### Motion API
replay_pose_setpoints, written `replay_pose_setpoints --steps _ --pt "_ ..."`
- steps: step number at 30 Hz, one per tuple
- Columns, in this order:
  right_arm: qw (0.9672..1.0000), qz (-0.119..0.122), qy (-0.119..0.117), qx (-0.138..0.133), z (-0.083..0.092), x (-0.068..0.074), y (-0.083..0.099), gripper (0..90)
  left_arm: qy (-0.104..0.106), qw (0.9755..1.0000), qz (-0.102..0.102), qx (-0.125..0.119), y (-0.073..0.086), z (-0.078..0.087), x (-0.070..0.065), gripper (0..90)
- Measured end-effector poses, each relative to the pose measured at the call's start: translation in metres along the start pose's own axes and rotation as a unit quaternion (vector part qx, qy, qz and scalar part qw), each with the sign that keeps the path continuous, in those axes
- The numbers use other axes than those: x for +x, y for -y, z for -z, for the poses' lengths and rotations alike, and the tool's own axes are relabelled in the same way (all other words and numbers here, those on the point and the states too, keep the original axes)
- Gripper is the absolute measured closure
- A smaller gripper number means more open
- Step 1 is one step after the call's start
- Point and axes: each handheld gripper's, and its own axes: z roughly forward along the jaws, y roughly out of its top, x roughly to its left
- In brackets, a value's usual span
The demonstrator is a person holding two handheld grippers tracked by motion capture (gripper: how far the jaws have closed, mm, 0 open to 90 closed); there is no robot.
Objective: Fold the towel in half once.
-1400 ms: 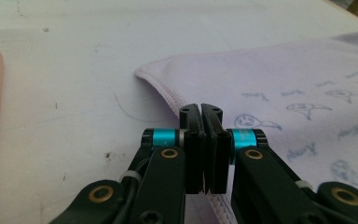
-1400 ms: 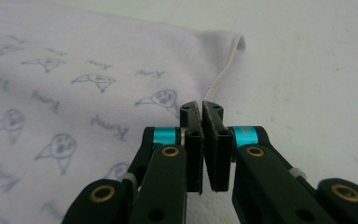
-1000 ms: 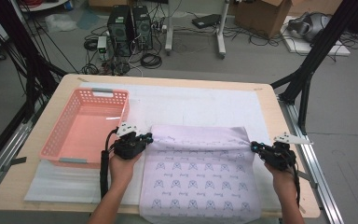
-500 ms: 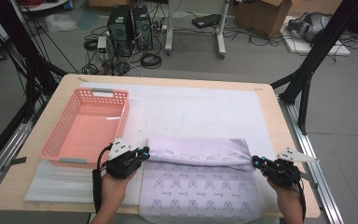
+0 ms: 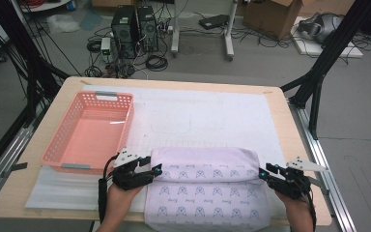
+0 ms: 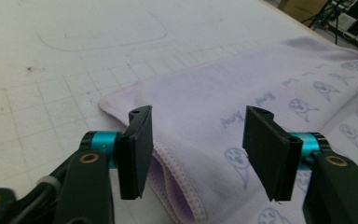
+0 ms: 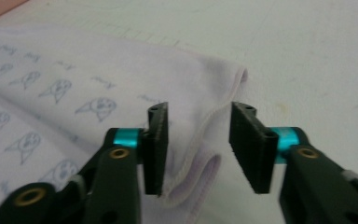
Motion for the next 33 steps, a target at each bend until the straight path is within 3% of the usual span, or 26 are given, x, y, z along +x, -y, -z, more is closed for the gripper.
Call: replay_pose_setpoints --steps 3,5,7,9,10,12,16,19,22,27,31,33 --pt "0.9999 -0.001 0.008 0.008 -0.012 -0.001 -0.008 46.7 -0.006 0.9998 0.013 0.016 -0.004 -0.012 0.008 40.0" --pt "0.9994 0.0 0.018 0.03 -0.026 -0.004 -0.014 45.0 -0.008 0.9993 0.021 0.031 -0.006 -0.02 0.012 40.1" --pt "0.9983 -0.001 0.023 0.054 -0.04 -0.008 -0.018 45.5 -0.022 0.9984 0.014 0.05 -0.007 -0.029 0.011 45.8" --pt "0.9972 0.002 0.018 0.072 -0.051 -0.01 -0.021 55.2 -0.031 0.9972 0.003 0.068 -0.005 -0.034 0.01 62.1" --pt "0.9967 0.007 0.014 0.08 -0.055 -0.01 -0.02 65.6 -0.031 0.9973 -0.007 0.067 -0.004 -0.035 0.008 73.4" --pt "0.996 0.017 0.001 0.088 -0.057 -0.009 -0.019 83.3 -0.036 0.9978 -0.017 0.053 -0.004 -0.032 0.004 81.2" --pt "0.9987 0.025 0.004 0.045 -0.043 -0.005 -0.018 86.7 -0.028 0.9993 -0.023 0.009 -0.006 -0.019 -0.002 82.0" --pt "0.9996 0.025 -0.003 0.012 -0.025 -0.002 -0.017 86.7 -0.025 0.9993 -0.022 -0.017 -0.007 -0.009 -0.006 79.3" --pt "0.9997 0.023 -0.012 -0.004 -0.011 0.002 -0.015 86.7 -0.022 0.9986 -0.033 -0.036 -0.006 0.002 -0.011 79.8" --pt "0.9994 0.025 -0.02 -0.015 0.005 0.01 -0.011 86.8 -0.013 0.9984 -0.033 -0.045 -0.001 0.016 -0.017 79.6" --pt "0.9993 0.024 -0.028 -0.011 0.016 0.015 -0.007 86.9 -0.003 0.999 -0.029 -0.033 0.009 0.028 -0.021 78.3" --pt "0.9991 0.023 -0.034 0.005 0.02 0.018 -0.002 86.9 0.002 0.9995 -0.025 -0.019 0.018 0.034 -0.023 76.9"
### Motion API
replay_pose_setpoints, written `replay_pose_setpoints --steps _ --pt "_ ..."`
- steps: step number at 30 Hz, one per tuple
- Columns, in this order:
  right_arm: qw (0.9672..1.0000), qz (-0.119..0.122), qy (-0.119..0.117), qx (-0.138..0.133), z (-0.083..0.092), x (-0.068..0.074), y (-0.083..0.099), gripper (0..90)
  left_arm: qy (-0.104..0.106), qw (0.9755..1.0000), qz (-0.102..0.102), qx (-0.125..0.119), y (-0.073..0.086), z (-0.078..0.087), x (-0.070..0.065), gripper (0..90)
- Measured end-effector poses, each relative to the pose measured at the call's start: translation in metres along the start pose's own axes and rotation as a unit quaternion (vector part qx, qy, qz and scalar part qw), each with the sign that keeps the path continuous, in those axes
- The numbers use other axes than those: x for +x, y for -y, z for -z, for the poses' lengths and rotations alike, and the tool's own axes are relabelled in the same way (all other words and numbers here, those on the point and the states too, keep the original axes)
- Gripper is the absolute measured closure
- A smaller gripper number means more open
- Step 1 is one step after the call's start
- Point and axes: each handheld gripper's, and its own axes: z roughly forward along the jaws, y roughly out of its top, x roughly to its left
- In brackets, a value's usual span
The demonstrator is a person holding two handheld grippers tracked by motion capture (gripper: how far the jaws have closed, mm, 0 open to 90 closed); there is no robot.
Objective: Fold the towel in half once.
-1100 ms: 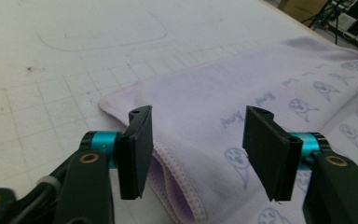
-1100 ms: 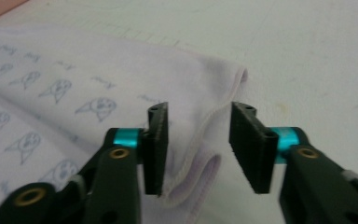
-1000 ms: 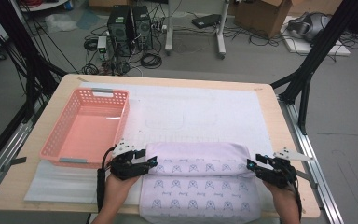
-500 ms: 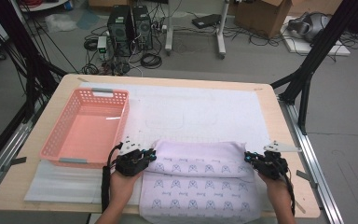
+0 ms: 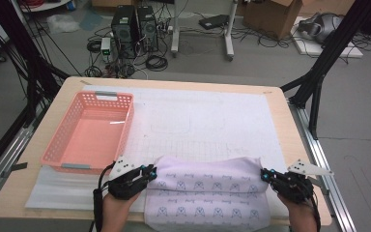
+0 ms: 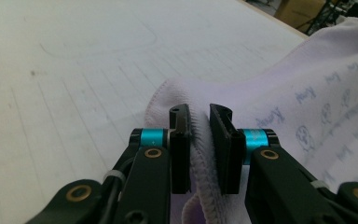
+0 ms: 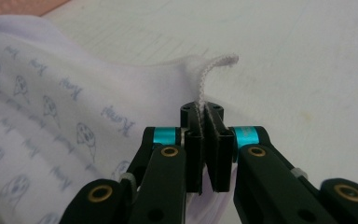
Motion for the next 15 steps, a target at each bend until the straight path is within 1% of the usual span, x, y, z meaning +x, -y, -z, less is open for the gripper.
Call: replay_pose_setpoints --steps 2,3,4,5,6,7,8,9,11,12,14,15 --pt "0.9998 0.004 -0.001 0.019 0.003 0.004 0.006 86.9 0.002 1.0 0.006 0.006 0.008 0.007 -0.002 75.7" --pt "0.9996 0.0 -0.002 0.03 0.004 0.006 0.01 86.8 0.003 0.9999 0.012 0.011 0.011 0.009 -0.001 73.6" --pt "0.9993 -0.006 -0.004 0.037 0.005 0.006 0.013 86.2 0.005 0.9997 0.021 0.012 0.014 0.011 0.0 69.0" --pt "0.999 -0.009 -0.006 0.042 0.005 0.006 0.017 82.3 0.007 0.9993 0.034 0.013 0.015 0.011 0.002 61.4" --pt "0.999 -0.008 0.002 0.045 0.005 0.006 0.019 73.5 0.011 0.9988 0.045 0.014 0.015 0.01 0.004 54.5" --pt "0.9986 -0.017 0.011 0.049 0.004 0.005 0.02 66.4 0.015 0.9985 0.049 0.018 0.014 0.007 0.006 50.5" --pt "0.9985 -0.028 0.009 0.046 0.003 0.004 0.02 63.0 0.011 0.9984 0.051 0.02 0.013 0.004 0.007 46.8" --pt "0.9987 -0.032 0.009 0.039 0.003 0.004 0.018 59.2 0.007 0.9985 0.05 0.021 0.012 0.001 0.009 42.8" --pt "0.9987 -0.034 0.018 0.032 0.002 0.005 0.015 50.0 0.008 0.9981 0.055 0.027 0.009 -0.004 0.011 39.4" --pt "0.9986 -0.033 0.023 0.035 -0.001 0.005 0.014 46.7 0.007 0.9982 0.053 0.027 0.007 -0.006 0.012 38.0" --pt "0.9981 -0.029 0.029 0.046 -0.01 0.003 0.015 42.4 0.008 0.9978 0.055 0.035 0.004 -0.011 0.015 36.2" --pt "0.9977 -0.029 0.026 0.055 -0.015 0.003 0.016 41.4 0.008 0.9975 0.056 0.041 0.004 -0.013 0.016 35.3"
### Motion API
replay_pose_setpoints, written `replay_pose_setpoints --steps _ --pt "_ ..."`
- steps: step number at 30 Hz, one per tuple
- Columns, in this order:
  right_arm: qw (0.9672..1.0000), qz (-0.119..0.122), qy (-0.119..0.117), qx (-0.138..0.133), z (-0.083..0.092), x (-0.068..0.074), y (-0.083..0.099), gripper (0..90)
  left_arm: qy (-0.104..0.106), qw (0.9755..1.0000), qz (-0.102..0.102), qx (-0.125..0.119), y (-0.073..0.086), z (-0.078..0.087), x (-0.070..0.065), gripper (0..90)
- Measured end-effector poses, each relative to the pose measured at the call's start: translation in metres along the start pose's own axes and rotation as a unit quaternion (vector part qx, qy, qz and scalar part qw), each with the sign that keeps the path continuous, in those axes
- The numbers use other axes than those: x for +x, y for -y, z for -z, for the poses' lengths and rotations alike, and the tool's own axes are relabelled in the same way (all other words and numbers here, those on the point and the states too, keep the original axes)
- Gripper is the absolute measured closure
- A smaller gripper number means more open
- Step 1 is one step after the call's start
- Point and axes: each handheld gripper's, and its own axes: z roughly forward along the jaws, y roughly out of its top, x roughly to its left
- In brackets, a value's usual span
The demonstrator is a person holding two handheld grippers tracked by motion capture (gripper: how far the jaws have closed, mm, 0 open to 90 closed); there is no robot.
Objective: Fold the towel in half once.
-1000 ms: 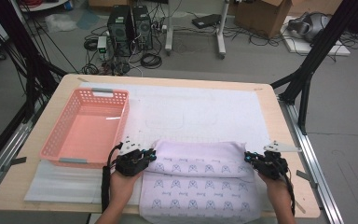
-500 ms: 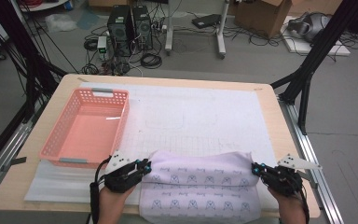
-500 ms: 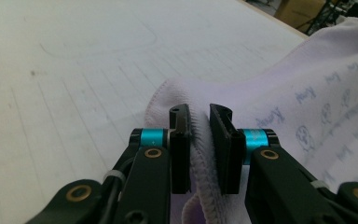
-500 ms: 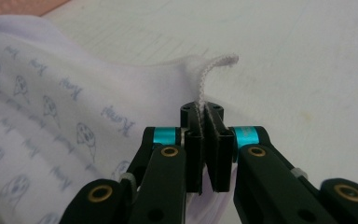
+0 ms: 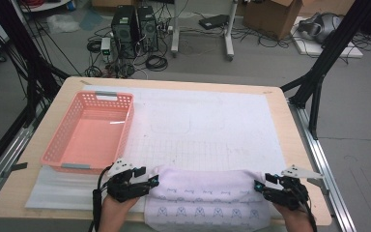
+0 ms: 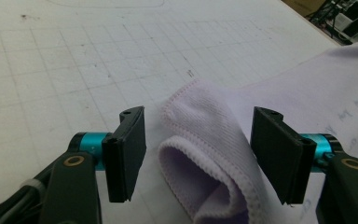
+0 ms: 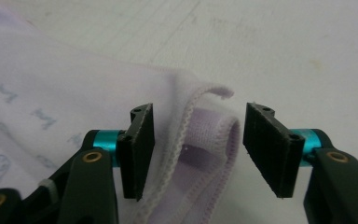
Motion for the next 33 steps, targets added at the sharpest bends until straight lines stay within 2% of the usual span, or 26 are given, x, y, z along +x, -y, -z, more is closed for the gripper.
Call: replay_pose_setpoints --steps 3,4,6,7,8,10,11,13,17,21,22,25,30,33 --pt "0.9993 0.014 0.007 0.033 -0.016 0.002 0.003 39.8 0.002 0.9994 0.005 0.034 0.003 -0.009 0.001 34.3" --pt "0.9991 0.024 0.011 0.033 -0.018 0.003 0.004 40.4 0.003 0.999 0.002 0.045 0.005 -0.011 0.001 34.2" --pt "0.9988 0.031 0.012 0.035 -0.017 0.003 0.004 43.0 -0.001 0.9991 -0.004 0.043 0.005 -0.011 0.0 35.6" --pt "0.9987 0.033 0.013 0.035 -0.016 0.003 0.005 44.4 0.007 0.9989 -0.005 0.047 0.005 -0.01 0.0 37.0" --pt "0.9987 0.034 0.011 0.036 -0.015 0.002 0.006 47.7 0.018 0.9986 -0.007 0.049 0.006 -0.011 0.0 43.9" --pt "0.9986 0.033 -0.003 0.041 -0.013 0.003 0.005 64.7 0.019 0.9983 -0.023 0.051 0.009 -0.011 -0.003 55.7" --pt "0.9985 0.03 -0.014 0.044 -0.013 0.003 0.006 71.8 0.034 0.9972 -0.025 0.062 0.009 -0.011 -0.003 67.5" --pt "0.9982 0.028 -0.028 0.044 -0.013 0.004 0.006 76.3 0.037 0.9969 -0.014 0.068 0.01 -0.012 -0.005 78.4" --pt "0.9979 0.03 -0.048 0.029 -0.013 -0.002 0.008 78.5 0.031 0.9979 -0.014 0.056 0.008 -0.012 -0.006 81.6" --pt "0.9976 0.058 -0.036 0.003 -0.01 0.0 0.004 79.3 0.027 0.9991 -0.026 0.022 -0.005 -0.006 -0.006 82.2" --pt "0.9975 0.061 -0.036 -0.003 -0.009 -0.001 0.002 79.4 0.023 0.999 -0.033 0.018 -0.008 -0.006 -0.006 82.2" --pt "0.9973 0.063 -0.031 -0.021 -0.009 -0.004 -0.006 79.4 0.014 0.9994 -0.031 0.002 -0.021 -0.012 -0.002 82.2" --pt "0.9972 0.054 -0.028 -0.043 -0.015 -0.016 -0.023 79.4 0.001 0.9995 -0.032 0.003 -0.045 -0.025 0.008 82.3" --pt "0.9973 0.051 -0.025 -0.047 -0.022 -0.024 -0.035 79.3 -0.009 0.9995 -0.032 -0.001 -0.059 -0.033 0.014 82.3"
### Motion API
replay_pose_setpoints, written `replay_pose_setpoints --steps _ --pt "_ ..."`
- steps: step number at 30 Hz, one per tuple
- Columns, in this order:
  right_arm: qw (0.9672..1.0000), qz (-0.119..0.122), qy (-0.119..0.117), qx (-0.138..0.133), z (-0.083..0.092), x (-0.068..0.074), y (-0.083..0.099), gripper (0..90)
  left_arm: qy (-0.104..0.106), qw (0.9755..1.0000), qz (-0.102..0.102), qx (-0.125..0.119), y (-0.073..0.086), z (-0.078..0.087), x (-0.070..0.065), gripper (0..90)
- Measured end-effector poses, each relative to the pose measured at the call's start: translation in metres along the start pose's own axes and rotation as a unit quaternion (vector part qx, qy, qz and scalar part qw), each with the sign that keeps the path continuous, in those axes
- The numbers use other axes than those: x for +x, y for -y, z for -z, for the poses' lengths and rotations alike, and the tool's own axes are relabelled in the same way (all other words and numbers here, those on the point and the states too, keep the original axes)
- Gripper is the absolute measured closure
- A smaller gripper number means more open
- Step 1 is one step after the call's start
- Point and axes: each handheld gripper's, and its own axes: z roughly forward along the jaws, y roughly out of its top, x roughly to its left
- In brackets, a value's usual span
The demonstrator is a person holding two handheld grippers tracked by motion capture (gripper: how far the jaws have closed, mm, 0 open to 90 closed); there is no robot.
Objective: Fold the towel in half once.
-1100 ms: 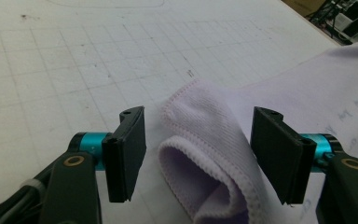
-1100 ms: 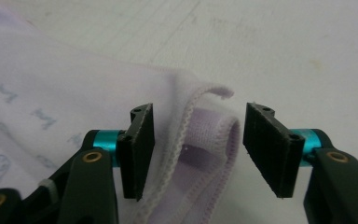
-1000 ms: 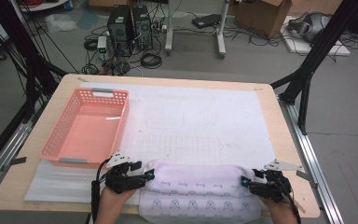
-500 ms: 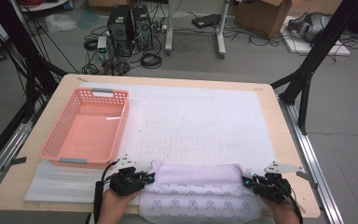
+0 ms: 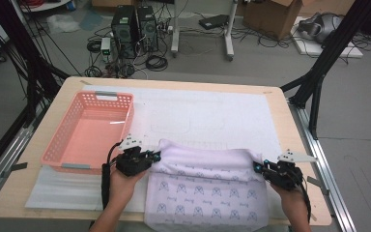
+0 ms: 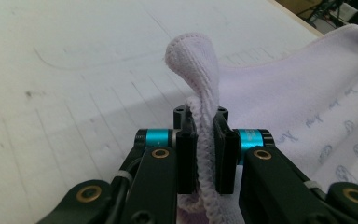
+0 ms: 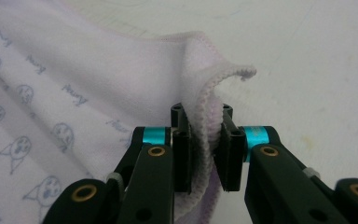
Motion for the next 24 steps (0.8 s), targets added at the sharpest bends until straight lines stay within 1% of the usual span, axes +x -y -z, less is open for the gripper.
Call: replay_pose_setpoints --steps 2,4,6,9,10,11,14,15,17,19,20,21,22,23,24 --pt "1.0 0.0 0.006 0.002 -0.006 -0.006 -0.008 79.3 -0.006 1.0 0.001 0.001 -0.008 -0.006 0.003 82.3" --pt "0.9999 -0.005 0.012 0.004 -0.012 -0.013 -0.017 79.3 -0.012 0.9999 -0.003 -0.001 -0.015 -0.013 0.005 82.2" --pt "0.9998 -0.008 0.018 0.009 -0.018 -0.021 -0.023 79.2 -0.014 0.9999 0.003 -0.004 -0.02 -0.019 0.009 82.2" --pt "0.9995 -0.009 0.024 0.016 -0.028 -0.03 -0.03 79.1 -0.024 0.9997 0.004 -0.007 -0.026 -0.028 0.013 82.2" --pt "0.9995 -0.009 0.027 0.017 -0.031 -0.033 -0.032 79.1 -0.025 0.9997 0.007 -0.003 -0.027 -0.031 0.014 82.2" --pt "0.9994 -0.011 0.028 0.019 -0.034 -0.035 -0.033 79.1 -0.026 0.9996 0.009 -0.006 -0.027 -0.034 0.016 82.2" --pt "0.999 -0.012 0.034 0.025 -0.042 -0.041 -0.037 79.1 -0.032 0.9994 0.015 0.0 -0.026 -0.043 0.021 82.2" --pt "0.9989 -0.012 0.036 0.027 -0.045 -0.043 -0.038 79.1 -0.033 0.9992 0.02 0.002 -0.025 -0.046 0.023 82.2" --pt "0.9986 -0.015 0.039 0.03 -0.05 -0.045 -0.039 79.1 -0.038 0.9989 0.026 0.009 -0.022 -0.052 0.026 82.1" --pt "0.9982 -0.019 0.044 0.036 -0.057 -0.046 -0.038 78.8 -0.039 0.9986 0.029 0.019 -0.02 -0.057 0.029 81.9" --pt "0.9979 -0.021 0.046 0.04 -0.06 -0.046 -0.037 76.8 -0.041 0.9986 0.022 0.024 -0.018 -0.059 0.029 80.5" --pt "0.9972 -0.024 0.055 0.043 -0.063 -0.047 -0.036 68.3 -0.044 0.9985 0.023 0.023 -0.018 -0.059 0.029 71.6" --pt "0.9966 -0.033 0.061 0.043 -0.063 -0.047 -0.036 59.5 -0.046 0.9983 0.028 0.02 -0.019 -0.058 0.029 61.0" --pt "0.9963 -0.043 0.066 0.035 -0.061 -0.049 -0.036 53.0 -0.044 0.9983 0.036 0.012 -0.02 -0.055 0.029 51.1" --pt "0.9961 -0.054 0.065 0.024 -0.057 -0.05 -0.037 52.4 -0.041 0.9986 0.032 0.003 -0.021 -0.05 0.029 48.7"
